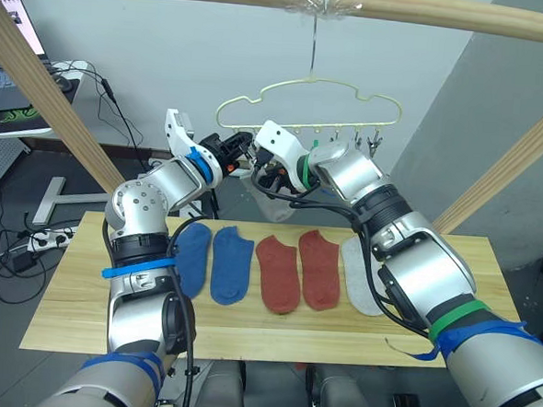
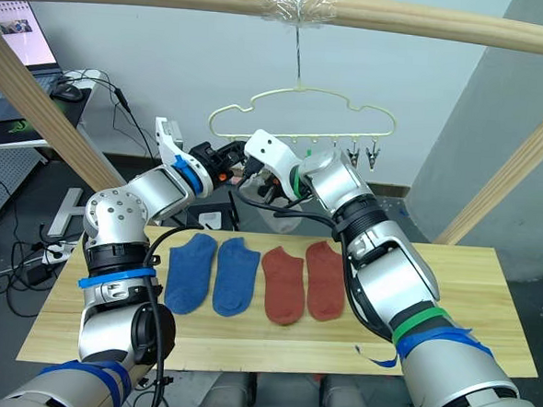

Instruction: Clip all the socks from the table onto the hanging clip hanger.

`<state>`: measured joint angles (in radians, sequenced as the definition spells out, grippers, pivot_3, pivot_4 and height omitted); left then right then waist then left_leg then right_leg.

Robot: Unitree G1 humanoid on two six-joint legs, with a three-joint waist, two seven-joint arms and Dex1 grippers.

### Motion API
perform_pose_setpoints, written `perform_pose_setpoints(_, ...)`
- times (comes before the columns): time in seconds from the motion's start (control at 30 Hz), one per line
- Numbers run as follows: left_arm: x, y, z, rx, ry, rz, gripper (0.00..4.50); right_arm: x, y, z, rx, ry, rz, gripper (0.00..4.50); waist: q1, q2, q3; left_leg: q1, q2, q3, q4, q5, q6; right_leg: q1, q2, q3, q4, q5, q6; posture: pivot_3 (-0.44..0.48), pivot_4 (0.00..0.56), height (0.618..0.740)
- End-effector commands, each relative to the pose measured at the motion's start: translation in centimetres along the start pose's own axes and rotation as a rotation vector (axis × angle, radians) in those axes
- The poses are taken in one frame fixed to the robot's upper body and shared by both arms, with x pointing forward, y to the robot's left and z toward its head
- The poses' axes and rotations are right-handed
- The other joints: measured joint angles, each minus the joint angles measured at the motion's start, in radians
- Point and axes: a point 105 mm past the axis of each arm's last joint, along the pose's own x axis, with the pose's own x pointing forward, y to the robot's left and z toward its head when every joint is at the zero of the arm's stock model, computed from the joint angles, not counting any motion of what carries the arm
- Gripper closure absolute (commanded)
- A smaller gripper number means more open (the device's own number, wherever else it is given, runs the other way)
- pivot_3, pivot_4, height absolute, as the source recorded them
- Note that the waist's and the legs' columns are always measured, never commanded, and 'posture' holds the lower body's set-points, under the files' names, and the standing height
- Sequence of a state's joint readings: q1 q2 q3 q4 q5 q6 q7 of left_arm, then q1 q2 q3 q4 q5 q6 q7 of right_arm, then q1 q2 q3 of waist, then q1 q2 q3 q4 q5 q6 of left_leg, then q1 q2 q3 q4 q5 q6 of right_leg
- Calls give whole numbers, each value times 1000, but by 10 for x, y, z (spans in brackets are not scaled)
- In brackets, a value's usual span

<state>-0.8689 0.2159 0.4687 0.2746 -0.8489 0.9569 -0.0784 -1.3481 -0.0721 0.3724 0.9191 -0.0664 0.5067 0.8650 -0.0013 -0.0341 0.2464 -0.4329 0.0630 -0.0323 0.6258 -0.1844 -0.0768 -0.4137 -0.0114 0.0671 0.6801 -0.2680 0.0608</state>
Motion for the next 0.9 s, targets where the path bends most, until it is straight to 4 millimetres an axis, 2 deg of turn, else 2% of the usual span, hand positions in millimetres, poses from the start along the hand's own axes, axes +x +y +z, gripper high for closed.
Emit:
perform_pose_setpoints(0.03,-2,2,2,23,4,9,2873,-8,-4,22,-39,-55,-16,4500,0,0,0,0,0,0,0,0,0,0,0,0,0,0,0,148,167,740)
perform_pose_setpoints(0.07,-2,2,2,24,4,5,2576,-8,-4,22,-38,-54,-14,4500,0,0,0,0,0,0,0,0,0,0,0,0,0,0,0,148,167,740)
perform_pose_setpoints(0.27,-6,-5,11,29,-28,-50,2576,-6,-1,18,-29,-47,5,4500,1,0,0,-1,0,0,0,0,0,-1,0,0,0,0,0,146,166,740)
perform_pose_setpoints(0.37,-8,-9,11,91,-19,-64,2537,-5,1,14,-26,-43,6,3697,1,0,0,-1,0,0,0,0,0,-1,0,0,0,0,0,148,169,740)
perform_pose_setpoints(0.43,-10,-12,11,125,-25,-73,2537,-3,2,9,-21,-36,7,3026,1,0,0,-1,0,0,-1,0,0,-1,0,0,0,0,0,149,171,740)
perform_pose_setpoints(0.53,-14,-19,8,279,-27,-86,2537,-3,4,-2,4,-23,8,1920,2,0,0,-1,0,0,-1,0,0,-1,0,0,0,0,0,152,173,740)
perform_pose_setpoints(0.6,-17,-22,4,397,-30,-88,2537,-7,4,-14,34,-19,-2,1172,4,0,0,-1,0,0,-2,0,0,-1,0,0,0,0,0,154,174,740)
perform_pose_setpoints(0.7,-22,-24,-3,478,-24,-102,2537,-20,7,-32,84,-15,-15,95,11,0,0,-2,0,0,-2,0,0,-2,0,0,0,0,0,158,174,740)
perform_pose_setpoints(0.9,-37,-25,-18,648,-28,-107,2537,-71,24,-74,206,-30,-105,37,27,0,0,-2,0,0,-2,0,0,-2,0,0,0,0,0,151,179,740)
